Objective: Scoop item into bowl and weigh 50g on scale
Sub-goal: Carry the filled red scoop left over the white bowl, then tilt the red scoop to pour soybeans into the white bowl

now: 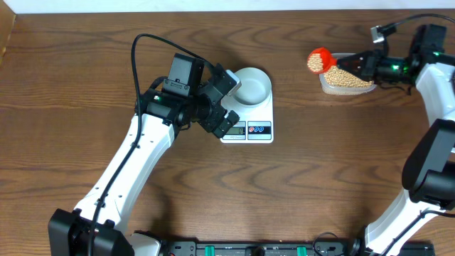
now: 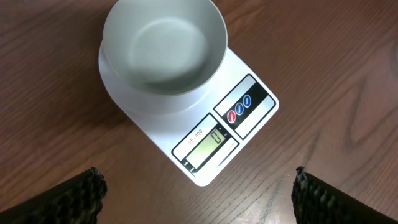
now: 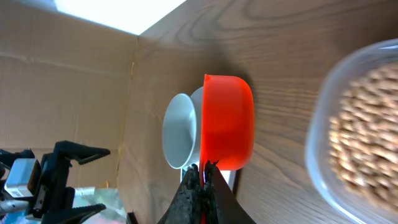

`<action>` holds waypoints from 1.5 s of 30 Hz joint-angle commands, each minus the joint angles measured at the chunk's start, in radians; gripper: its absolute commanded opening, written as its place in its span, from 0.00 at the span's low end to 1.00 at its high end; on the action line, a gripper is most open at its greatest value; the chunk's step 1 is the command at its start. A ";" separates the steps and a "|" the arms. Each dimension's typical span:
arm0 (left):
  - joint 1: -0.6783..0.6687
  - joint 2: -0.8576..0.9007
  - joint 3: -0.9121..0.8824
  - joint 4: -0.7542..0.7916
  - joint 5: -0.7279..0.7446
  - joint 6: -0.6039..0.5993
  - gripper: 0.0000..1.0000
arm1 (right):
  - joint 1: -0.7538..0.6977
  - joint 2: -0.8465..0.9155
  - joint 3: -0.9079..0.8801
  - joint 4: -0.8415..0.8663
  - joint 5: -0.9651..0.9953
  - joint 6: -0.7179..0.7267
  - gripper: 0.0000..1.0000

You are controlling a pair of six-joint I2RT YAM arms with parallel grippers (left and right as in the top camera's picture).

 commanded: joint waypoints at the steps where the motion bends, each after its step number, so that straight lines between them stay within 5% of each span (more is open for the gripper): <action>1: 0.000 0.004 0.002 -0.003 0.016 -0.013 0.98 | 0.046 0.012 -0.006 0.009 -0.040 -0.002 0.02; 19: 0.000 0.004 0.002 -0.003 0.016 -0.013 0.98 | 0.257 0.012 -0.006 0.104 -0.029 0.037 0.02; 45: 0.000 0.004 0.002 -0.003 0.016 -0.013 0.98 | 0.420 0.012 -0.006 0.134 0.297 -0.087 0.01</action>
